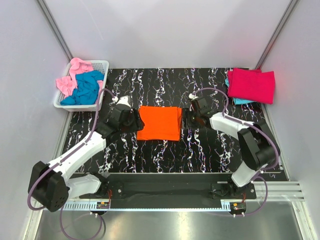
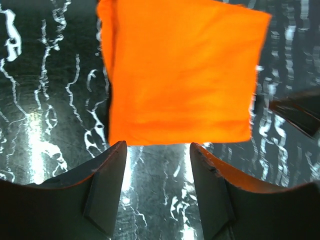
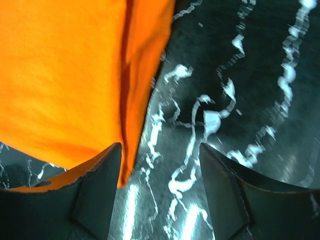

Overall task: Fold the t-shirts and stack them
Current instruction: Fold the tshirt, then neatly place the folded tshirt to the corner

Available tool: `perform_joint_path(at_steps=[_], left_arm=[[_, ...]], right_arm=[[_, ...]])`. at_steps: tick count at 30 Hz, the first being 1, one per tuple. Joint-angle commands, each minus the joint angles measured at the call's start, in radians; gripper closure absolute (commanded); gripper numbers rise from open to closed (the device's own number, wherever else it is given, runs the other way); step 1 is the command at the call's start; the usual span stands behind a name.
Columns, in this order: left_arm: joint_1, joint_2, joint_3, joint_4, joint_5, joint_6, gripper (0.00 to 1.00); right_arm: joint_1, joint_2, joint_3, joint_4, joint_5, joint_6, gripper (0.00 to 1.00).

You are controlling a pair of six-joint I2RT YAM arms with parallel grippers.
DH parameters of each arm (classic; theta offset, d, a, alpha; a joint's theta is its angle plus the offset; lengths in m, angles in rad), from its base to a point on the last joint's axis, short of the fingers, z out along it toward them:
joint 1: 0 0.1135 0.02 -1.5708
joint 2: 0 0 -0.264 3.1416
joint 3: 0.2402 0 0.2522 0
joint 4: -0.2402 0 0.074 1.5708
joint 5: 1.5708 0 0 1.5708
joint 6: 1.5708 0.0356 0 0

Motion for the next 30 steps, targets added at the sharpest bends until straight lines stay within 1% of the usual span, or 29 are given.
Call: perform_joint_path(at_steps=[1, 3, 4, 7, 8, 13, 17, 22, 25, 27, 30], left_arm=[[0.005, -0.066, -0.013, 0.076, 0.110, 0.048, 0.41], [0.007, -0.071, -0.010, 0.076, 0.121, 0.057, 0.41], [0.007, -0.072, -0.008, 0.075, 0.162, 0.062, 0.41], [0.010, -0.069, -0.011, 0.076, 0.190, 0.071, 0.41], [0.011, -0.066, -0.013, 0.078, 0.194, 0.071, 0.41], [0.016, -0.072, -0.023, 0.087, 0.210, 0.079, 0.40], [0.022, -0.077, -0.030, 0.090, 0.216, 0.083, 0.40], [0.033, -0.078, -0.031, 0.090, 0.224, 0.077, 0.40], [0.037, -0.086, -0.031, 0.091, 0.223, 0.074, 0.40], [0.039, -0.091, -0.031, 0.091, 0.225, 0.074, 0.40], [0.042, -0.092, -0.034, 0.088, 0.231, 0.077, 0.40]], right_arm=[[-0.018, 0.036, 0.008, 0.129, -0.090, 0.005, 0.30], [-0.031, 0.064, 0.007, 0.172, -0.128, 0.009, 0.30], [-0.034, 0.073, 0.005, 0.188, -0.144, 0.012, 0.29], [-0.046, 0.104, -0.004, 0.241, -0.193, 0.029, 0.29], [-0.051, 0.112, -0.012, 0.284, -0.202, 0.038, 0.29], [-0.075, 0.139, -0.053, 0.383, -0.300, 0.081, 0.25], [-0.083, 0.173, -0.047, 0.412, -0.337, 0.101, 0.22], [-0.087, 0.242, -0.044, 0.465, -0.389, 0.141, 0.22], [-0.089, 0.273, -0.044, 0.495, -0.412, 0.164, 0.26], [-0.087, 0.285, -0.056, 0.513, -0.423, 0.178, 0.32], [-0.087, 0.296, -0.065, 0.524, -0.428, 0.184, 0.38]])
